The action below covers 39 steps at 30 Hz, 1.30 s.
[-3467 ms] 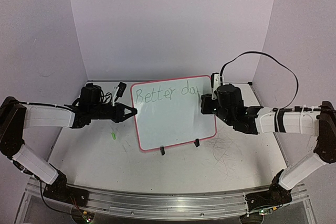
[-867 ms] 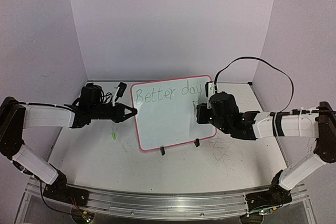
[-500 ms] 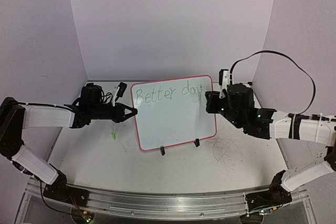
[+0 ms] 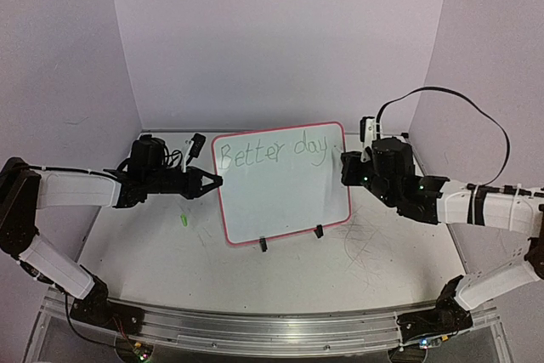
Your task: Write a sentence on the whiteboard
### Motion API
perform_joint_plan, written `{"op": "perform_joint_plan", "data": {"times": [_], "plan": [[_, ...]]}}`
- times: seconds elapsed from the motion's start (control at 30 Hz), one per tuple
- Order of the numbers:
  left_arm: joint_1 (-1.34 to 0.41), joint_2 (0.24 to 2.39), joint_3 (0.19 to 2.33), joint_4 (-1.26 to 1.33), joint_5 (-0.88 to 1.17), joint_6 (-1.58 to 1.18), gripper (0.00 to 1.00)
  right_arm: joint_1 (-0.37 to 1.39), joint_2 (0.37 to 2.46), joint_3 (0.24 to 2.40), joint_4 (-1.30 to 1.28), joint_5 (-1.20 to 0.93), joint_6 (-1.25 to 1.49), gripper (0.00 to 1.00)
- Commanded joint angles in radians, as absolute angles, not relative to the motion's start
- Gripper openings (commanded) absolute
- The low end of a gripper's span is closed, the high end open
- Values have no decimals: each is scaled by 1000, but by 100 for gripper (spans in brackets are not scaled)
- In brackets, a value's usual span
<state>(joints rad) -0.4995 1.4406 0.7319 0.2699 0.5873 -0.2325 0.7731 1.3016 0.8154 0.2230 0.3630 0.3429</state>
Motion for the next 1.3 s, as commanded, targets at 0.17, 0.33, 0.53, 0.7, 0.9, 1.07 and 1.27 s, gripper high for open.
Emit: {"op": "perform_joint_plan", "data": {"times": [0.17, 0.33, 0.53, 0.7, 0.9, 1.07, 1.27], "plan": [[-509, 1453, 759, 239, 487, -170, 0, 774, 1337, 865, 244, 347, 301, 0], [-509, 1452, 762, 238, 487, -170, 0, 769, 1344, 871, 253, 341, 301, 0], [-509, 1451, 762, 238, 487, -169, 0, 761, 1339, 868, 260, 343, 297, 0], [-509, 1452, 761, 238, 488, -169, 0, 759, 1338, 867, 262, 342, 293, 0], [-509, 1453, 762, 236, 490, -169, 0, 760, 1339, 873, 267, 340, 277, 0], [-509, 1453, 762, 236, 489, -167, 0, 760, 1345, 880, 273, 347, 268, 0], [-509, 1453, 761, 233, 487, -167, 0, 755, 1347, 878, 285, 347, 276, 0]]}}
